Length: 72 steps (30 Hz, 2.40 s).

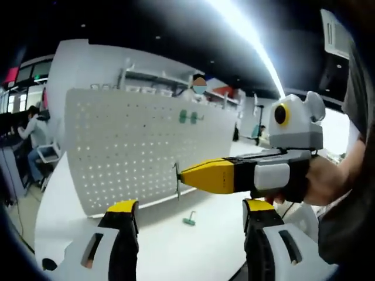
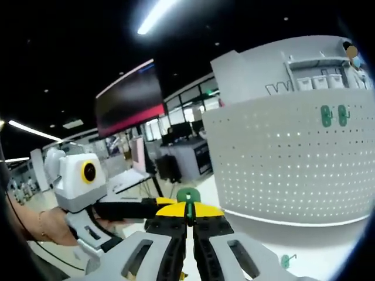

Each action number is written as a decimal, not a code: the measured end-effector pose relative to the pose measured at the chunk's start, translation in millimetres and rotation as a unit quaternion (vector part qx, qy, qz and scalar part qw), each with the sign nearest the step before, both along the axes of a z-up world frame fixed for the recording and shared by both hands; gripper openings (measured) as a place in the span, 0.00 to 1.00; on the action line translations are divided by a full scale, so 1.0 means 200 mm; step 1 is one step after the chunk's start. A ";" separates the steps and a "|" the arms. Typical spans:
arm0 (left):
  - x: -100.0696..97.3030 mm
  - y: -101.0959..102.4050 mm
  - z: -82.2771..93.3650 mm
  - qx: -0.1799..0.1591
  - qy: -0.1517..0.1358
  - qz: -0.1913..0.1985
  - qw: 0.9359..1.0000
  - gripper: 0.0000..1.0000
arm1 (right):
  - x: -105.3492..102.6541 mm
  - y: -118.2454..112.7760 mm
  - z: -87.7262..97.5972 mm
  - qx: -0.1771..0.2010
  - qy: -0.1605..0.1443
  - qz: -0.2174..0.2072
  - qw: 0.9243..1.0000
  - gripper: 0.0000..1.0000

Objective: Insert the hook assembly into the mounting plate slot until the hook locks in place.

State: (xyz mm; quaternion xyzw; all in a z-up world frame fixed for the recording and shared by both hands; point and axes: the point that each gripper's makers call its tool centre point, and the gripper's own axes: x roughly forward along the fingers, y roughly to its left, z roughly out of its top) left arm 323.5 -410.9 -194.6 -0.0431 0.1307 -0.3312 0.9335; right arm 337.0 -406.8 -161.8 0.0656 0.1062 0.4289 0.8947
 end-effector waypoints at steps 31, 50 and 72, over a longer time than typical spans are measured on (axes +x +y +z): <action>0.02 0.04 -0.04 0.027 0.007 0.026 0.999 1.00 | 0.34 -0.33 0.03 -0.010 -0.047 -0.119 0.992 0.00; 0.03 0.12 -0.04 0.033 0.010 0.053 0.998 1.00 | 0.66 -0.69 0.17 -0.020 -0.086 -0.210 0.974 0.00; 0.05 0.17 -0.05 0.037 0.013 0.066 0.997 1.00 | 0.82 -0.93 0.18 -0.033 -0.098 -0.265 0.959 0.00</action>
